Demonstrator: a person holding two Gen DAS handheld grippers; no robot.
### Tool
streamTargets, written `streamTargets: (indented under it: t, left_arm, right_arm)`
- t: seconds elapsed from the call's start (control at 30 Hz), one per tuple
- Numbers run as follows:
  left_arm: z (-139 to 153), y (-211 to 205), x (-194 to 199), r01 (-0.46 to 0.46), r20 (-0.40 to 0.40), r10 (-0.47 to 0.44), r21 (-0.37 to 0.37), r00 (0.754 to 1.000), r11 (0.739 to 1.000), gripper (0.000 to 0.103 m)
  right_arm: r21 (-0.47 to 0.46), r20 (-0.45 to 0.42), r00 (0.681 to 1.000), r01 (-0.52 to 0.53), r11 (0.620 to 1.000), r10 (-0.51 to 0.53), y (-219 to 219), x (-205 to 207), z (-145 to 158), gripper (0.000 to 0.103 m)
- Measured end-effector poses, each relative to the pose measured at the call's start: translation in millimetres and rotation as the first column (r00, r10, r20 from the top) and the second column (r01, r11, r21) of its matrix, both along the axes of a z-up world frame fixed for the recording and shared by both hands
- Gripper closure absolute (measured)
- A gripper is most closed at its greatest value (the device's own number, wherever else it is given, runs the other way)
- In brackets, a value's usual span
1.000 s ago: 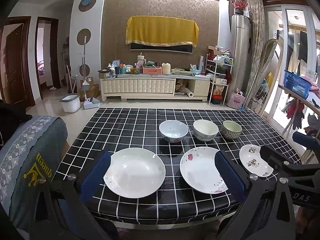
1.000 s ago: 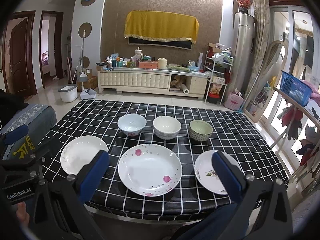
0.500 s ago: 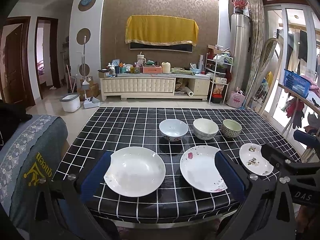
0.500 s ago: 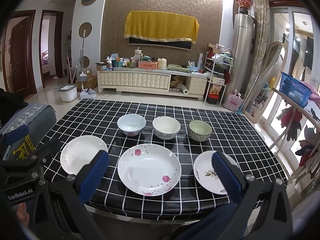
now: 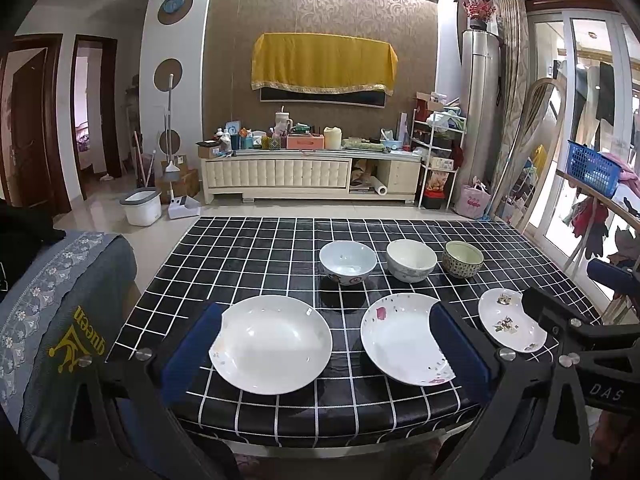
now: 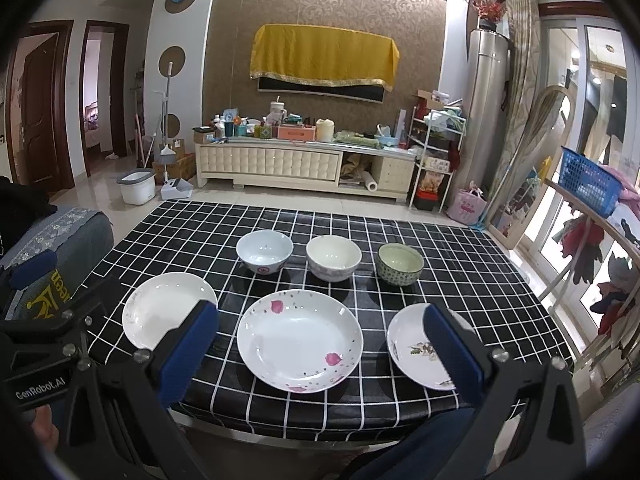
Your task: Organize plates and bowls
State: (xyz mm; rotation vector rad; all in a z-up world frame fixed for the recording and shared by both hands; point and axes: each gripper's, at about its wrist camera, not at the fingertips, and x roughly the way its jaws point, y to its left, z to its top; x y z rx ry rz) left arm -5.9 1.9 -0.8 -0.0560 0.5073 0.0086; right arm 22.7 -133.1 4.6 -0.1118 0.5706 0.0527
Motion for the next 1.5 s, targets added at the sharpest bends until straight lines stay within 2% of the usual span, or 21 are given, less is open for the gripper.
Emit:
streamTargets:
  t: [0.7, 0.97, 1.13, 1.2, 1.3, 1.37, 1.5]
  left_arm:
    - [3.8, 0.6, -1.8, 0.009, 0.008, -0.009, -0.016, 1.0, 1.0, 0.0]
    - [22.8, 8.0, 19.7, 0.0, 0.024, 0.0, -0.006, 1.0, 1.0, 0.0]
    - [38.0, 22.0, 37.3, -0.024, 0.026, 0.024, -0.002, 0.999, 1.0, 0.0]
    - [43.5, 29.7, 46.1, -0.04, 0.024, 0.039, 0.022, 0.999, 0.999, 0.0]
    - [46.1, 41.0, 58.1, -0.062, 0.012, 0.062, 0.05, 0.998, 0.997, 0.0]
    - [44.2, 49.6, 64.3, -0.08, -0.003, 0.081, 0.053, 0.997, 0.995, 0.0]
    - [30.7, 73.5, 79.1, -0.097, -0.059, 0.098, 0.013, 0.993, 0.995, 0.0]
  right_arm:
    - [0.004, 0.009, 1.0, 0.001, 1.0, -0.001, 0.8, 6.1, 7.1, 0.0]
    - [-0.007, 0.018, 1.0, -0.014, 1.0, 0.015, 11.1, 30.6, 18.4, 0.0]
    - [-0.025, 0.069, 0.997, -0.045, 0.999, 0.047, 25.5, 48.1, 33.2, 0.0]
    - [-0.034, 0.077, 0.995, -0.062, 0.997, 0.065, 34.8, 56.9, 36.9, 0.0]
    - [-0.035, 0.063, 0.994, -0.089, 0.995, 0.091, 46.0, 69.6, 35.2, 0.0]
    - [-0.023, 0.023, 0.992, -0.125, 0.992, 0.125, 56.6, 83.0, 28.3, 0.0]
    - [-0.004, -0.065, 0.982, -0.177, 0.984, 0.176, 75.5, 106.2, 7.3, 0.0]
